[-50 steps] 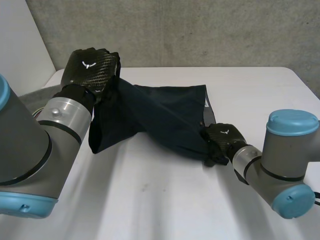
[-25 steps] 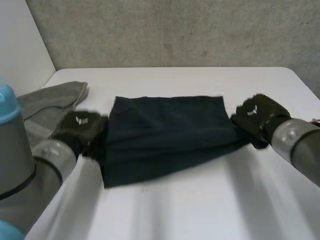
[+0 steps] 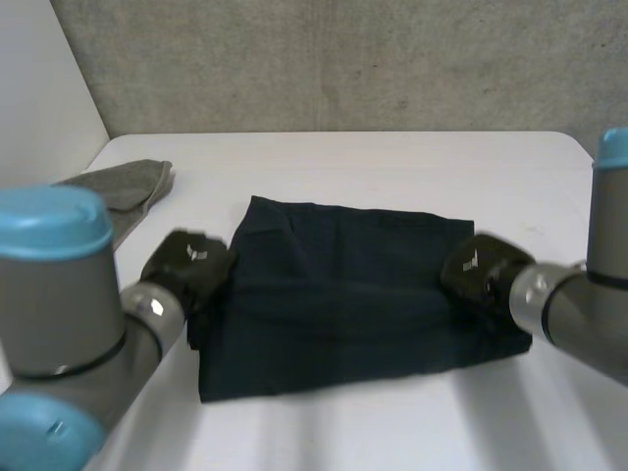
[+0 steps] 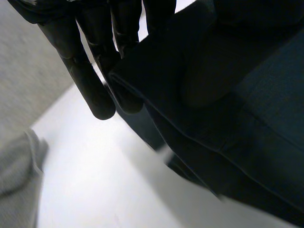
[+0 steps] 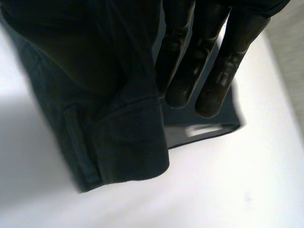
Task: Fold the laundry.
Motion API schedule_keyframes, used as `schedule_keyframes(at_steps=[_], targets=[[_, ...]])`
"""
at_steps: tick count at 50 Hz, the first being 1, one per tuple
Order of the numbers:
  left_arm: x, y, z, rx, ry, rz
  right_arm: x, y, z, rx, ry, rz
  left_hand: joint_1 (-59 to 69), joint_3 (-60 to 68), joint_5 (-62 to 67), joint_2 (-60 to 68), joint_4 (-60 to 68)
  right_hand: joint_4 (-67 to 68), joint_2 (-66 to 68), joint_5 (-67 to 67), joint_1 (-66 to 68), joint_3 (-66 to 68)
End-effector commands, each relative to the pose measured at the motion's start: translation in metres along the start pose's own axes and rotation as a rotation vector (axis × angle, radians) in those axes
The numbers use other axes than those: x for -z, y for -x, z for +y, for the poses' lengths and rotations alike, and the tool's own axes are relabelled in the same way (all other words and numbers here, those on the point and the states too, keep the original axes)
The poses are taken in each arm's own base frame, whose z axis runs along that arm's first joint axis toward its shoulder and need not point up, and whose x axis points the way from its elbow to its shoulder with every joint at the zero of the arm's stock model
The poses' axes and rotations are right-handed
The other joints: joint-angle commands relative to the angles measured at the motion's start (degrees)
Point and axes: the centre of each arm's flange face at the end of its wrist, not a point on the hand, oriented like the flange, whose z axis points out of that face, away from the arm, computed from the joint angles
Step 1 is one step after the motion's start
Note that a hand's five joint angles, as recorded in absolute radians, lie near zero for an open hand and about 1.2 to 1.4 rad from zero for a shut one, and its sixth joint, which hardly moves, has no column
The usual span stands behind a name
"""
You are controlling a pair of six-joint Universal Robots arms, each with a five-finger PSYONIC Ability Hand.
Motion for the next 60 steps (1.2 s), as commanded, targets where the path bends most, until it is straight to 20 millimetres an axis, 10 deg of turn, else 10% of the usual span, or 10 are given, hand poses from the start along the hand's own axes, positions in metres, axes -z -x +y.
schedule_keyframes(at_steps=[1,8,16,30,39,45,60], targets=[[-0.061,0.034,-0.066,-0.003,-0.265,-0.160,-0.025,-0.076,-0.048,-0.039,-0.212,0.315,14.32,11.69,13.61,11.37,11.37,11.95,12.52,13.05,24.38,12.33],[-0.053,0.106,-0.176,-0.015,-0.712,-0.500,0.009,-0.176,-0.136,-0.108,-0.680,0.818,14.32,11.69,13.61,11.37,11.37,11.95,12.52,13.05,24.38,12.33],[-0.010,0.128,-0.228,0.044,-1.004,-0.670,0.027,-0.194,-0.155,-0.139,-0.856,0.968,14.32,11.69,13.61,11.37,11.37,11.95,12.52,13.05,24.38,12.33],[-0.056,0.069,-0.112,0.003,-0.652,-0.464,-0.046,-0.118,-0.093,-0.174,-0.579,0.662,14.32,11.69,13.61,11.37,11.37,11.95,12.52,13.05,24.38,12.33],[-0.086,0.012,-0.010,-0.035,-0.337,-0.291,-0.115,-0.023,-0.030,-0.168,-0.333,0.378,14.32,11.69,13.61,11.37,11.37,11.95,12.52,13.05,24.38,12.33],[-0.054,0.006,0.012,-0.063,-0.183,-0.216,-0.098,-0.005,-0.013,-0.160,-0.237,0.297,14.32,11.69,13.61,11.37,11.37,11.95,12.52,13.05,24.38,12.33],[0.070,0.000,0.031,-0.129,0.143,0.000,0.024,0.050,0.015,-0.003,0.103,-0.154,14.32,11.69,13.61,11.37,11.37,11.95,12.52,13.05,24.38,12.33]])
